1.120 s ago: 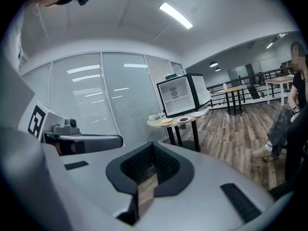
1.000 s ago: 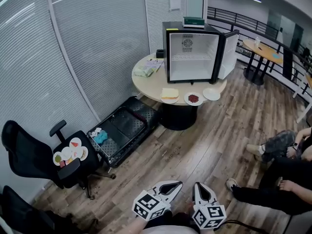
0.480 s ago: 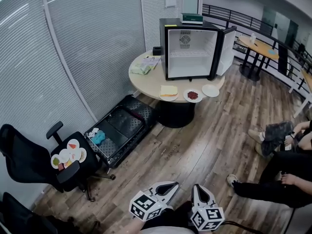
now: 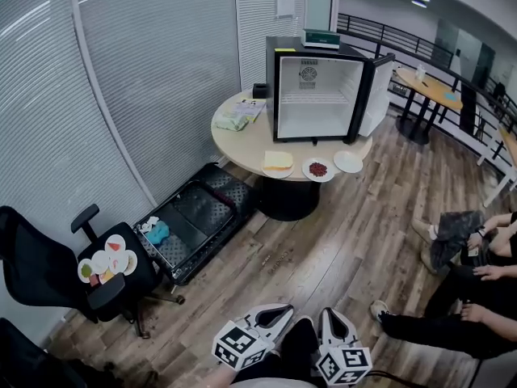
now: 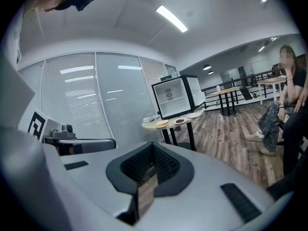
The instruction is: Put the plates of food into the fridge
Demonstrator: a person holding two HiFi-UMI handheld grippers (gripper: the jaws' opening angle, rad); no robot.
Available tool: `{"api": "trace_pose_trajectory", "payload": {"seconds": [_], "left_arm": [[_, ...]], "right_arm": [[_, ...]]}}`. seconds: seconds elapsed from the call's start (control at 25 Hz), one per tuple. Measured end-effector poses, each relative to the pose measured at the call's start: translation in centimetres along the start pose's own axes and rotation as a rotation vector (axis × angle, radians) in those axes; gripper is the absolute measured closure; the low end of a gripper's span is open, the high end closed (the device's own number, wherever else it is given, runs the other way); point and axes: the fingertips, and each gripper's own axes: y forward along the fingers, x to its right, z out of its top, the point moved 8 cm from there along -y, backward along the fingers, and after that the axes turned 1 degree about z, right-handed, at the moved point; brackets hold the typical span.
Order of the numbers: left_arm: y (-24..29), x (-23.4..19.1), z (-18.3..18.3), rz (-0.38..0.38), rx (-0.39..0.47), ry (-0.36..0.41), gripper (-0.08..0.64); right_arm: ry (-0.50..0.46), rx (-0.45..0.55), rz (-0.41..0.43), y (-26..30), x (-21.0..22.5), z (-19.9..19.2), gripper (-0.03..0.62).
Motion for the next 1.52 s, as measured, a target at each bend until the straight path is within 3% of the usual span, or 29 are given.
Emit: {"api": "trace_pose_trajectory", "payload": {"seconds": [0.88, 1.16, 1.52], "left_arm": [[15.0, -7.0, 7.0, 0.106, 0.049, 0.0, 0.555], [18.8, -7.2, 7.0, 0.124, 0.042, -0.007, 0.556], [21.3, -7.0, 6.9, 0.178, 0.056, -0.027, 0.555]], "right_arm": [[-0.03, 0.043, 0.103, 13.4, 10.8, 10.4, 0.584], [-0.014, 0.019, 0.142, 14.7, 13.5, 10.6, 0.584], [-0.063, 0.049, 0.158, 16.5, 16.3, 11.9, 0.585]]}}
